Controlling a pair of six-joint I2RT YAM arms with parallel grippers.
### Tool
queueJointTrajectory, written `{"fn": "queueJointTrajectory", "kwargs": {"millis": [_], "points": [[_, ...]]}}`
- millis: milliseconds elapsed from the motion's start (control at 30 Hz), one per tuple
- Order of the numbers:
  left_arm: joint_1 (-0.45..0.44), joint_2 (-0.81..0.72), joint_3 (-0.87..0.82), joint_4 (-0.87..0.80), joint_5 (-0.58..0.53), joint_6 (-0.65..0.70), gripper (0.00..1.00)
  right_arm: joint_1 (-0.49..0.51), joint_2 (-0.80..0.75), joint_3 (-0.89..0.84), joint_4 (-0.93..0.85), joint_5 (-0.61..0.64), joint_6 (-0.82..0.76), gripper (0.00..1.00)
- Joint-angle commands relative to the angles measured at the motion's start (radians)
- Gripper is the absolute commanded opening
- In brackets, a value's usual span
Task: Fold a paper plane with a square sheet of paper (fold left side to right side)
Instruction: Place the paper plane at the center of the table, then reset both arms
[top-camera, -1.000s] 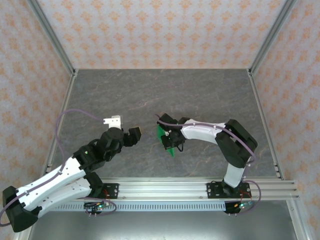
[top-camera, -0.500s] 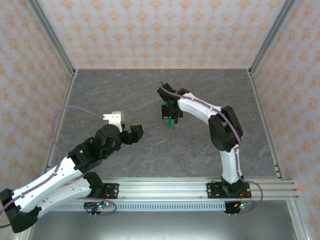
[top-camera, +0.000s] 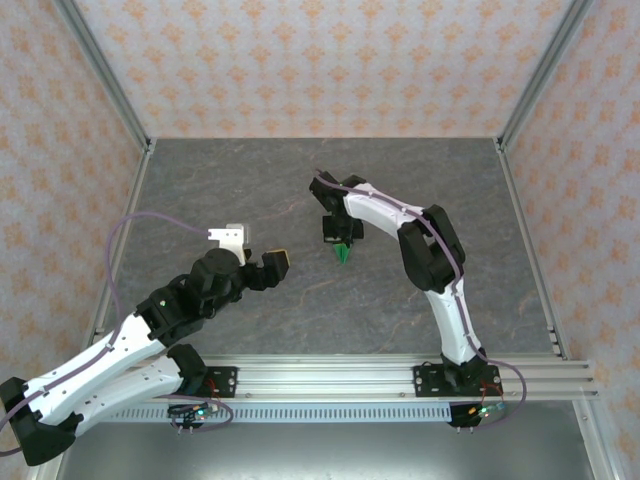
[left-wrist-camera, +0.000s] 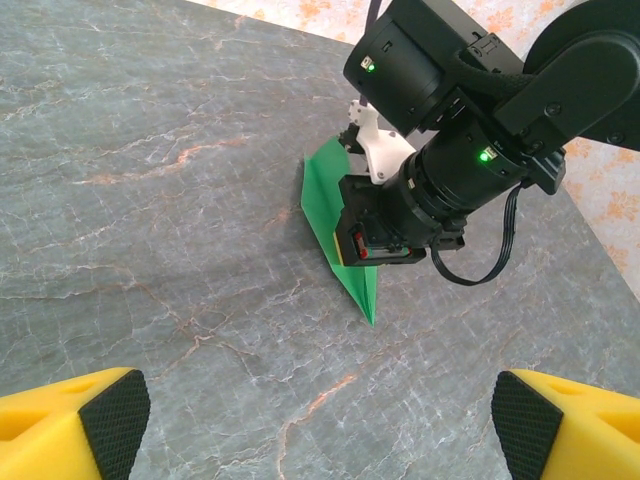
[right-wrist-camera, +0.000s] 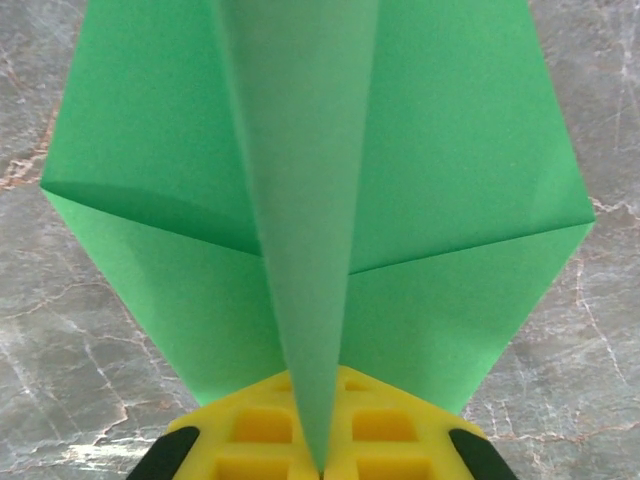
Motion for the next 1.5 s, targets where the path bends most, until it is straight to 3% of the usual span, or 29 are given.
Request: {"fn": "queueJointTrajectory", "kwargs": {"millis": [0, 333, 533, 667, 867, 1133, 1267, 1367, 1467], "points": [[0.005, -0.013, 0.026, -0.033, 0.002, 0.024, 0.92, 0.003, 0.012, 0.014, -0.022, 0.015, 0.002, 0.10], [0.016, 0.012, 0.089, -0.071, -0.041, 0.029, 0.94, 0.004, -0.037, -0.005, -0.048, 0.024, -0.024, 0.20], [0.106, 0.018, 0.132, -0.095, -0.026, 0.027, 0.98, 0.010, -0.112, 0.012, -0.122, 0.086, -0.048, 0.29], [0.181, 0.028, 0.145, -0.113, -0.042, 0.024, 1.00, 0.010, -0.235, -0.027, -0.134, 0.111, -0.060, 0.36], [0.303, 0.082, 0.153, -0.089, -0.145, 0.098, 1.00, 0.001, -0.513, -0.165, -0.070, 0.195, -0.131, 0.58], [0.557, 0.214, 0.101, 0.038, -0.284, 0.157, 1.00, -0.168, -0.974, -0.620, 0.302, 0.419, -0.280, 0.98], [0.578, 0.263, -0.002, 0.203, -0.441, 0.244, 1.00, -0.339, -1.172, -0.889, 0.587, 0.425, -0.364, 1.00], [0.580, 0.284, -0.078, 0.332, -0.467, 0.313, 1.00, -0.441, -1.251, -1.101, 0.858, 0.432, -0.415, 1.00], [0.585, 0.335, -0.127, 0.439, -0.470, 0.373, 1.00, -0.523, -1.225, -1.258, 1.117, 0.367, -0.416, 1.00]]}}
